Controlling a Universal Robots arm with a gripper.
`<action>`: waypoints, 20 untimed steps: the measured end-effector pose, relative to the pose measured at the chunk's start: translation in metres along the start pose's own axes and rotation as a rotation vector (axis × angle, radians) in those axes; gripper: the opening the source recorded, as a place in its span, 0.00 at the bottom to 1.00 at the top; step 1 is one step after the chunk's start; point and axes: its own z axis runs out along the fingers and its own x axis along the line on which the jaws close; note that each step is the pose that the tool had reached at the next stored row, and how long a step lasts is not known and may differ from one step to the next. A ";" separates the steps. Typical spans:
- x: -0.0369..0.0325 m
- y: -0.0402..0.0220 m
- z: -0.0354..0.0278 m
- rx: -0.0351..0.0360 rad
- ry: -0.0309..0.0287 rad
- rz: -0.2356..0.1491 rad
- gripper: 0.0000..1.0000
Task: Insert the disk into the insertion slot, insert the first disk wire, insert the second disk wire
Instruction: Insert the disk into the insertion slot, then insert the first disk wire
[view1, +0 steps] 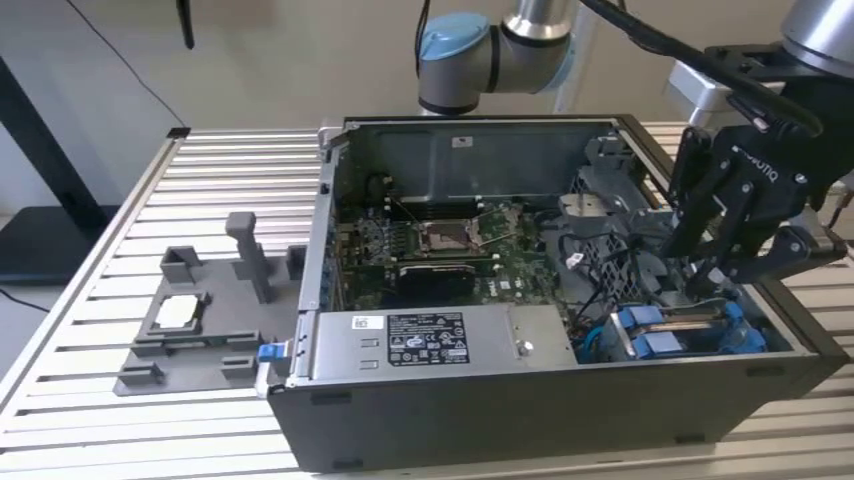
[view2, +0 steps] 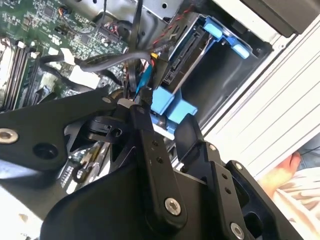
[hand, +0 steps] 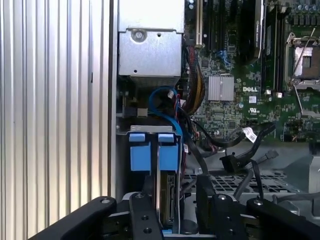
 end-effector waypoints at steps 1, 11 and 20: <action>-0.0001 0.0001 -0.0030 0.0005 0.0001 0.000 0.47; -0.0011 0.0011 -0.0076 0.1162 0.0001 -0.021 0.47; -0.0122 0.0010 -0.0029 0.1549 -0.0011 -0.085 0.47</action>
